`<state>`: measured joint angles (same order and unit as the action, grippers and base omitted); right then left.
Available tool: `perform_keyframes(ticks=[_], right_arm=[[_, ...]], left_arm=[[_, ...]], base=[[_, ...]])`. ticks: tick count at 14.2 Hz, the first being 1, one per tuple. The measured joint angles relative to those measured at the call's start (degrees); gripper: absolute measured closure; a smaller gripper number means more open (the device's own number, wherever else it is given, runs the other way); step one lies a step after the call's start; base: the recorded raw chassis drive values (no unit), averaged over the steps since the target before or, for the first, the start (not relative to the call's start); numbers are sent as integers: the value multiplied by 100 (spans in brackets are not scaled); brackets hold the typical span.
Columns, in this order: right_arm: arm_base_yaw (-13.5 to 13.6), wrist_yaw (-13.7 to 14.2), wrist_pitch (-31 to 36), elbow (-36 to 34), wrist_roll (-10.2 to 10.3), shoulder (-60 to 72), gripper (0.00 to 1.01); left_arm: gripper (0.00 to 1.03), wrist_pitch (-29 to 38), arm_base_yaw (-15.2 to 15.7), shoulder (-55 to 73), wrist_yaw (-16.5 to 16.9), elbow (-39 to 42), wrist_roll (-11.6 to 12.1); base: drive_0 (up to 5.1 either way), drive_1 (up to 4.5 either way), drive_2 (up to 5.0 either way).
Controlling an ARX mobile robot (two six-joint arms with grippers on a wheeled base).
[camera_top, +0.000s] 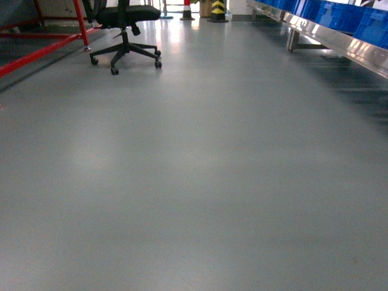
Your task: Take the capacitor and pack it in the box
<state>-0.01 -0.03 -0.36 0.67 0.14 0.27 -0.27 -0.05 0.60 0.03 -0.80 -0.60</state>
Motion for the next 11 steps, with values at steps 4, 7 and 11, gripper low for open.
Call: perform_keyframes(ticks=[4,7,11], right_arm=[[0,2,11,0,0,2,3],[0,11,24,0,0,0,3],[0,2,9,0,0,0,3]], left_arm=[[59,2,0,0,-7,0,0],[59,-9,0,0,-7,0,0],[59,-7,0,0,-4,0,0]], base=[[-509,237,237],[-502,243,243],[-501,244,244]])
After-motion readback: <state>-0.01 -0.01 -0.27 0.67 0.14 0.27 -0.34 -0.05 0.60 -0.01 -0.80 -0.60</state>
